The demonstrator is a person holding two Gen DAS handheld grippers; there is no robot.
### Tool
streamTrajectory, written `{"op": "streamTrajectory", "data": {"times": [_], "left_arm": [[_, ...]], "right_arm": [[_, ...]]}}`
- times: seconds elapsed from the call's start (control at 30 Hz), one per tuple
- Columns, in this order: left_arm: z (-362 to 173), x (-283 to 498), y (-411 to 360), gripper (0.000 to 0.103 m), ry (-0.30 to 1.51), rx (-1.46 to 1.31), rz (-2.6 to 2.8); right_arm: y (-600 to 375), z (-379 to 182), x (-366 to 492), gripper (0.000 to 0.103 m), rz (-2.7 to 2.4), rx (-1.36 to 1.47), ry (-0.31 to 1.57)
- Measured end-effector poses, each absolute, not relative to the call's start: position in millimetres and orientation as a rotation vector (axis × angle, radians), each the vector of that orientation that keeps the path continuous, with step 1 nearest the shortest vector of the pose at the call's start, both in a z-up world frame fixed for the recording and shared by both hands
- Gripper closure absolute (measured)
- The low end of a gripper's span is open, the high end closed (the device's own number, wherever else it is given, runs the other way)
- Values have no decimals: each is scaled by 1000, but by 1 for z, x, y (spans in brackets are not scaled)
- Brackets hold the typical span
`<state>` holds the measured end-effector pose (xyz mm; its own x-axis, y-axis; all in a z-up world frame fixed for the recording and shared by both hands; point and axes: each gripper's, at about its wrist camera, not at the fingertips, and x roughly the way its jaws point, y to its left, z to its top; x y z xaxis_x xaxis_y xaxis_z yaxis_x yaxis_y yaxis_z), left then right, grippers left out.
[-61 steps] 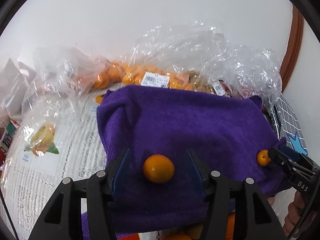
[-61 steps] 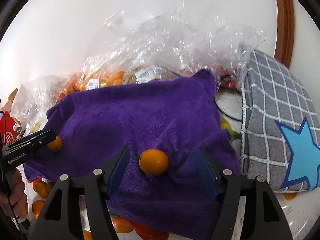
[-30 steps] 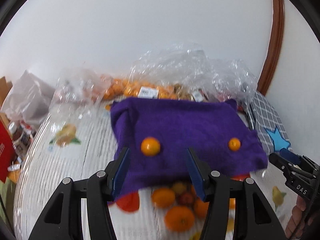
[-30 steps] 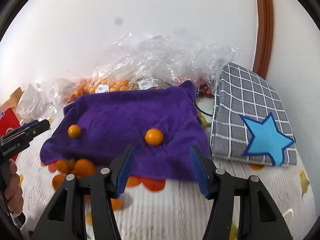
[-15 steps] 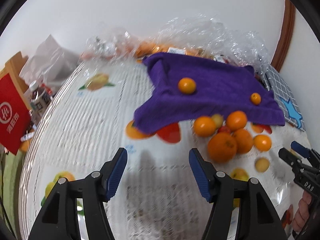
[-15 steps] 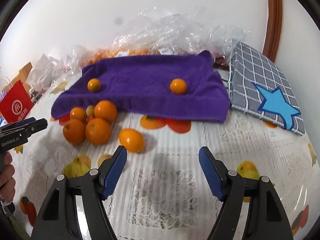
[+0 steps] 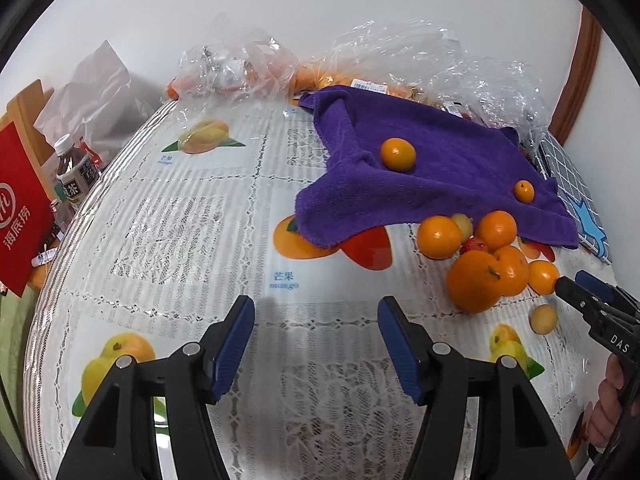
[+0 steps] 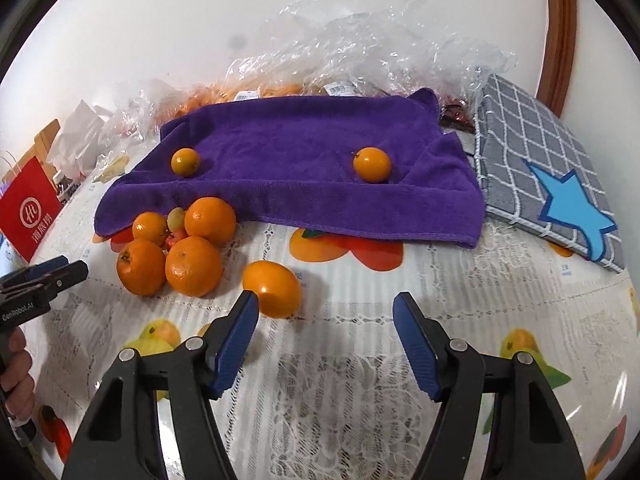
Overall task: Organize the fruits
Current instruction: 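Pull both grippers back from the towel and grasp another orange with the right gripper, then grasp a large orange with the left gripper while the right gripper holds its orange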
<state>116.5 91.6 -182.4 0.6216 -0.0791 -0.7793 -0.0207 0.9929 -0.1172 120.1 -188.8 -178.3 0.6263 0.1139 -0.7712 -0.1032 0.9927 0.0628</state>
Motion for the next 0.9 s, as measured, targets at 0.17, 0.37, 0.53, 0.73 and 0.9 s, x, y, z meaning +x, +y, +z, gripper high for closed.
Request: {"op": "streamTrajectory", "data": {"times": [0.17,0.37,0.53,0.73,0.9], "left_arm": [[-182,120,98,41,897,-131,-30],[-181,125,102,41,894,-151,-29],[-180,125,106,41,895,-155,-26],[-180,123,106,41,895,-151,-40],[-179,121,102,41,899,-162,-60]], "right_arm": [[-188,-180,126,33,133,20,885],[-181,-178,131,37,171,4,897],[-170,-186,137,45,193,-17,914],[-165,-196,148,61,203,6,948],[-166,-194,145,70,209,14,950]]}}
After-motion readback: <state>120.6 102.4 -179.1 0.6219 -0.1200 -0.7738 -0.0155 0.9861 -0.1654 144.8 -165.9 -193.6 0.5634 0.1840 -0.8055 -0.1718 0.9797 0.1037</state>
